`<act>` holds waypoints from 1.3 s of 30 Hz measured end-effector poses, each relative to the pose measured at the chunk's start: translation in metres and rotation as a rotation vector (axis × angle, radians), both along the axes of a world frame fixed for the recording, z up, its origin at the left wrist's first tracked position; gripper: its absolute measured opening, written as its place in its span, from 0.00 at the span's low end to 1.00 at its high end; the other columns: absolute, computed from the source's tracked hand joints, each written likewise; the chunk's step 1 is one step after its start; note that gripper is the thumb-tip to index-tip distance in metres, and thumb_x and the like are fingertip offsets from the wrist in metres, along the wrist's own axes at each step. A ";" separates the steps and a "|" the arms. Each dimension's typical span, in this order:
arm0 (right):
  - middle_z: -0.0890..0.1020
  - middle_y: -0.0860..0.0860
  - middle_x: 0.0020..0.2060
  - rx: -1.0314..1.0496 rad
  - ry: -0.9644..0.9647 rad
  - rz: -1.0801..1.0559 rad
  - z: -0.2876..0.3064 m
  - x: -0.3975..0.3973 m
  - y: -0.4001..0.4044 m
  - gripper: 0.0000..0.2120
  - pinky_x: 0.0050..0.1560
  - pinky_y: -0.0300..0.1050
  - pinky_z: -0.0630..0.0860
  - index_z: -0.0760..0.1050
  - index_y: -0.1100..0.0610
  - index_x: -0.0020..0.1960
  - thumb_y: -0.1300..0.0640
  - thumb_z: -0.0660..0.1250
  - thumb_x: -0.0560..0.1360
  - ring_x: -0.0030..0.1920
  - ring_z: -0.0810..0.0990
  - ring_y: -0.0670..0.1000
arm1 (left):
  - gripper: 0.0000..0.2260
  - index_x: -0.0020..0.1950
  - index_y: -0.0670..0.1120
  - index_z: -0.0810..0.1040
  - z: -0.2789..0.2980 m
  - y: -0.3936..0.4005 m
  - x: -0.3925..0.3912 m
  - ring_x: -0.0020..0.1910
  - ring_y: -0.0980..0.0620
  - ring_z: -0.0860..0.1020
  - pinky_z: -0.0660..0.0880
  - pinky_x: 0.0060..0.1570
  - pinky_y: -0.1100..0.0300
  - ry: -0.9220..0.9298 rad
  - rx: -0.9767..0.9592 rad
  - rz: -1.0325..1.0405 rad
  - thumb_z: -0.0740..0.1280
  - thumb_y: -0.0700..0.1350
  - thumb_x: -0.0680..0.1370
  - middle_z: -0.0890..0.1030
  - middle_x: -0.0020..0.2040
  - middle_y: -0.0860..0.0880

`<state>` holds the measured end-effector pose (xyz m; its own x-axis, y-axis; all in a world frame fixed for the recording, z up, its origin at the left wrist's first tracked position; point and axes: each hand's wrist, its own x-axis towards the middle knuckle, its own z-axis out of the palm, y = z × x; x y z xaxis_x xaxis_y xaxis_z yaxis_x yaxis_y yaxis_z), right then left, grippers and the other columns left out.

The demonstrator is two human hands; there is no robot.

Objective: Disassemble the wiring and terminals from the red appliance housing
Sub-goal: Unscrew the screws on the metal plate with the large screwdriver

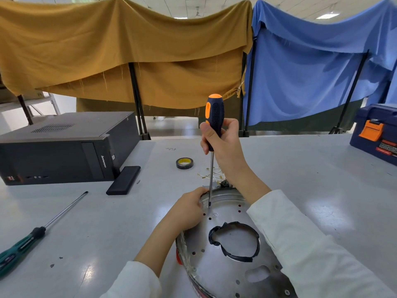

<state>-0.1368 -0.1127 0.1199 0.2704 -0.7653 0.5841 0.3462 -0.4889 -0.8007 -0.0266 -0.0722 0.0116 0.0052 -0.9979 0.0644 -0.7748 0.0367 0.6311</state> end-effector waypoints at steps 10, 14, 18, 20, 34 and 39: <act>0.72 0.51 0.35 0.044 -0.013 0.008 -0.002 -0.004 -0.004 0.15 0.31 0.38 0.70 0.61 0.56 0.57 0.51 0.63 0.77 0.28 0.70 0.45 | 0.24 0.69 0.55 0.68 0.000 0.001 0.000 0.49 0.54 0.71 0.66 0.44 0.65 0.003 -0.004 -0.006 0.55 0.35 0.76 0.76 0.61 0.49; 0.73 0.52 0.34 0.010 -0.014 0.016 -0.005 -0.003 -0.004 0.07 0.31 0.40 0.71 0.63 0.56 0.53 0.56 0.60 0.80 0.30 0.72 0.47 | 0.24 0.69 0.55 0.68 -0.001 0.000 0.000 0.48 0.54 0.71 0.66 0.39 0.69 0.000 -0.009 -0.003 0.54 0.35 0.77 0.76 0.61 0.49; 0.72 0.52 0.35 0.029 -0.012 0.045 -0.004 -0.003 -0.002 0.09 0.31 0.40 0.69 0.68 0.54 0.54 0.52 0.52 0.82 0.31 0.72 0.46 | 0.24 0.69 0.55 0.67 -0.001 0.000 0.000 0.48 0.54 0.71 0.64 0.37 0.74 -0.007 -0.004 -0.004 0.54 0.35 0.77 0.76 0.61 0.49; 0.71 0.52 0.35 0.050 -0.016 0.057 -0.004 -0.002 -0.002 0.07 0.30 0.39 0.68 0.66 0.54 0.55 0.51 0.54 0.81 0.30 0.69 0.46 | 0.24 0.69 0.55 0.67 0.000 0.000 0.000 0.48 0.54 0.71 0.63 0.37 0.75 -0.005 -0.001 -0.003 0.54 0.35 0.77 0.76 0.61 0.49; 0.72 0.50 0.36 0.051 -0.008 0.014 -0.005 0.000 -0.003 0.08 0.32 0.39 0.69 0.62 0.55 0.58 0.54 0.58 0.81 0.30 0.69 0.46 | 0.17 0.56 0.53 0.58 0.008 0.008 -0.004 0.42 0.45 0.72 0.72 0.46 0.49 0.018 0.022 -0.029 0.54 0.35 0.75 0.78 0.55 0.41; 0.74 0.52 0.37 0.003 0.025 0.007 -0.004 0.000 -0.005 0.03 0.33 0.40 0.73 0.65 0.54 0.55 0.58 0.57 0.81 0.34 0.73 0.48 | 0.12 0.53 0.55 0.62 0.008 0.007 -0.004 0.33 0.53 0.70 0.66 0.31 0.61 -0.009 0.044 -0.035 0.58 0.40 0.75 0.79 0.48 0.46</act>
